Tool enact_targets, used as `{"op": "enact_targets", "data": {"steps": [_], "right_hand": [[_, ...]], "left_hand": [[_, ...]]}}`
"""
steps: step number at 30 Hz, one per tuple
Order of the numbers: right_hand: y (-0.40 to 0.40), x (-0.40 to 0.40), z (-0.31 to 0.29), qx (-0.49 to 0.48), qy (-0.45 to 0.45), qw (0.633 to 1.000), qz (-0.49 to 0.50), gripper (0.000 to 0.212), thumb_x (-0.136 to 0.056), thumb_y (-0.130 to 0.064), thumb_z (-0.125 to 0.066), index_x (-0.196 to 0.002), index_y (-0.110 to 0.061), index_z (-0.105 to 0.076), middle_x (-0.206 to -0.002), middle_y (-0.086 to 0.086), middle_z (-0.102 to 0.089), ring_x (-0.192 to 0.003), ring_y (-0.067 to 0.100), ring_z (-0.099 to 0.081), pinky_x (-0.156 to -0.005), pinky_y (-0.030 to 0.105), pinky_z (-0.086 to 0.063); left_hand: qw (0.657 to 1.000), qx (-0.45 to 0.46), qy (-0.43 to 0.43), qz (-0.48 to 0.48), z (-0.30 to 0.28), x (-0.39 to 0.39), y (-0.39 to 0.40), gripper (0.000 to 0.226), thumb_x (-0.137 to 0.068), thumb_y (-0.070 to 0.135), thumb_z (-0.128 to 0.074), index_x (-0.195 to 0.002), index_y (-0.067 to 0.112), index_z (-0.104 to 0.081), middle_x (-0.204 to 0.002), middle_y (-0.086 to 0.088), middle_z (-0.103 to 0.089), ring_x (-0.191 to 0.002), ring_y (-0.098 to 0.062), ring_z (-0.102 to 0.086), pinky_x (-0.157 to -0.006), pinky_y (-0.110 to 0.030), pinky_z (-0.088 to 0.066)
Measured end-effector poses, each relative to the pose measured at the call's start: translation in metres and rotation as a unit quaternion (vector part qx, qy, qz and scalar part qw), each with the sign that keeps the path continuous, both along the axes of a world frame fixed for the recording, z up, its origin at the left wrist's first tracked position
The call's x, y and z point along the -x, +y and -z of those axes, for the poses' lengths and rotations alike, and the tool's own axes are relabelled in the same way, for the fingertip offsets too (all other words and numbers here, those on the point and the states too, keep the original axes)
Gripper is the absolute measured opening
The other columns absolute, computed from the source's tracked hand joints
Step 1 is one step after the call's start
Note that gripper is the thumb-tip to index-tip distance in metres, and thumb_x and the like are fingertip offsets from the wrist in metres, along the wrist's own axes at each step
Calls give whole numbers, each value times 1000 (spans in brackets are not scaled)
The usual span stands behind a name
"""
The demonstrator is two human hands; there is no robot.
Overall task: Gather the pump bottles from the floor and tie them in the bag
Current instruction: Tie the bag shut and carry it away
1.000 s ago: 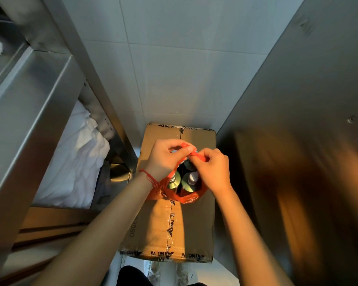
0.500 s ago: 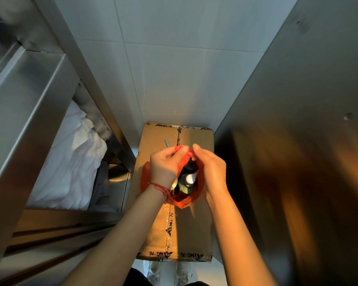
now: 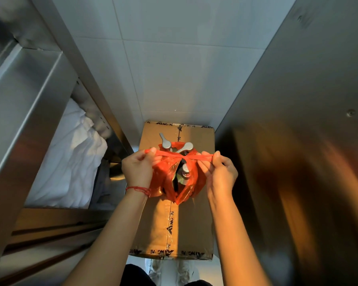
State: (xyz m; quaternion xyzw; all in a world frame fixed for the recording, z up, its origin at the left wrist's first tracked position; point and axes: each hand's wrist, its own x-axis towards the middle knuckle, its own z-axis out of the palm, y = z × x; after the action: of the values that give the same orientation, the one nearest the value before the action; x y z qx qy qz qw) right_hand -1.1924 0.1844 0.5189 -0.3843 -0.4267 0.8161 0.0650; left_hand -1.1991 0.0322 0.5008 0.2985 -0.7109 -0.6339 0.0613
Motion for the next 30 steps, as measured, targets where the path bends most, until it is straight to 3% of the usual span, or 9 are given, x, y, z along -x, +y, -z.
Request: {"op": "enact_targets", "data": {"steps": [4,7,12,15,17,20,23,27,30], "right_hand": [[4,3,3,5,-19,999,32,16,-92,-6,-50,-76,-6,-53,-59,12,-68,-52,16,-68,-49,27,-57],[13,5,4,3,-19,999,46,18,-93,-5,-48,-75,-5,-50,-46,6,-66,-46,17,-66,-47,30,-58],[16,1,5,-23,-27,998,46,17,-92,-6,-51,-75,-6,-53,-62,14,-66,-48,16,-67,-45,25,-56],[17,-1,3,-41,-5,998,39,15,-91,-7,-52,-76,-7,-53,-54,8,-68,-48,14,-67,-43,21,-53],[18,-1,0,-65,27,997,14,15,-91,-6,-52,-76,-7,-53,-51,3,-69,-49,15,-68,-44,19,-52],[19,1,-10,-113,82,990,-35,19,-90,-3,-52,-71,-8,-53,-55,2,-71,-55,16,-69,-48,19,-53],[15,3,-23,-171,107,976,-85,20,-86,-2,-58,-68,-10,-58,-58,-1,-72,-61,14,-71,-53,19,-54],[4,6,-36,-235,126,953,-145,15,-79,-3,-66,-67,-13,-67,-62,0,-72,-68,17,-69,-69,28,-58],[-1,8,-41,-319,147,916,-191,4,-76,-8,-71,-74,-11,-72,-71,0,-72,-70,11,-67,-70,24,-55]], "left_hand": [[999,-37,-12,-17,1,-3,-3,27,-81,18,-65,-55,28,-68,-60,4,-65,-67,-17,-64,-67,-30,-53],[994,-98,-4,-57,3,-1,-13,14,-82,10,-63,-71,17,-69,-59,0,-65,-54,-8,-65,-55,-17,-53],[995,-91,-2,-36,4,-4,-20,18,-84,9,-62,-68,17,-65,-65,-7,-65,-55,-7,-64,-53,-11,-52],[996,-91,3,-23,2,-7,-20,12,-84,11,-61,-73,13,-67,-67,-7,-66,-61,-12,-64,-54,-11,-52],[997,-78,16,3,-1,-7,-22,9,-83,13,-63,-78,9,-69,-65,-3,-68,-62,-11,-66,-58,-14,-54],[996,-64,31,50,-12,-5,-23,13,-77,15,-68,-68,22,-72,-58,5,-70,-65,-11,-68,-63,-22,-55],[993,-60,62,80,-27,2,-14,21,-75,12,-71,-63,29,-72,-58,11,-71,-63,-7,-68,-55,-16,-52],[976,20,112,184,-43,11,4,15,-73,13,-73,-76,28,-72,-66,17,-69,-68,0,-66,-57,-10,-50],[961,22,108,253,-51,21,16,16,-73,7,-72,-82,20,-73,-74,3,-72,-70,-6,-66,-70,-23,-52]]}}
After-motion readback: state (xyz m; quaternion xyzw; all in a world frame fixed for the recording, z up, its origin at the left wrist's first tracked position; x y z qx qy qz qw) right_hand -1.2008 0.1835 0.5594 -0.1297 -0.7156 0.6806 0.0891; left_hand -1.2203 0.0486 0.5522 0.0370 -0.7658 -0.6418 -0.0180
